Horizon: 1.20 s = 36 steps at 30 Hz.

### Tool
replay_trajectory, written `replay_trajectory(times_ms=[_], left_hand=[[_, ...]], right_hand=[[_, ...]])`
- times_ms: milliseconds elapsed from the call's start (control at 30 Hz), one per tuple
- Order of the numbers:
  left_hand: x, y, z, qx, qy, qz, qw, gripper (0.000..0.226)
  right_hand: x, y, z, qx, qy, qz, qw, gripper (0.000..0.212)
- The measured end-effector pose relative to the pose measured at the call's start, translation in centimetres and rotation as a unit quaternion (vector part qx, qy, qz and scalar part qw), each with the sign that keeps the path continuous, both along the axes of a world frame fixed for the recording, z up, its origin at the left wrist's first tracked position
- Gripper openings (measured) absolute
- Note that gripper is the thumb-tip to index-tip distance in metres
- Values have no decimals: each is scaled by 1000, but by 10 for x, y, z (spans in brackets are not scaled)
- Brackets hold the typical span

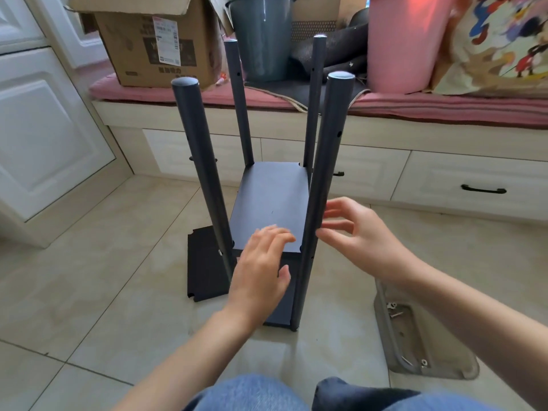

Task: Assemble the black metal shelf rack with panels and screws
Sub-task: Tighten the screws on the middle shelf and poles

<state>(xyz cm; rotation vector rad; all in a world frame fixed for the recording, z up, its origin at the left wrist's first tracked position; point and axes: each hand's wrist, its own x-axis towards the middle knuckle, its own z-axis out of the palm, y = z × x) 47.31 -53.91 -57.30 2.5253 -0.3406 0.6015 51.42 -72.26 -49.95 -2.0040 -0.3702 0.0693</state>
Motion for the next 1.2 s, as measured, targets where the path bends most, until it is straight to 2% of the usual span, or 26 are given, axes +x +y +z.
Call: replay_trajectory(times_ms=[133, 233, 433, 1000, 1200], left_hand=[[35, 2, -8, 168, 46, -8, 985, 69], [49, 6, -14, 229, 71, -2, 971, 71], [58, 5, -14, 198, 114, 20, 973, 71], [50, 0, -14, 209, 103, 2, 973, 66], [44, 1, -16, 203, 114, -15, 972, 78]], right_hand=[[6, 10, 15, 17, -23, 5, 1000, 30], [11, 12, 17, 14, -27, 4, 1000, 24], [9, 6, 15, 5, -24, 18, 1000, 21], [14, 14, 11, 35, -26, 19, 999, 21], [14, 13, 9, 42, -21, 20, 999, 23]])
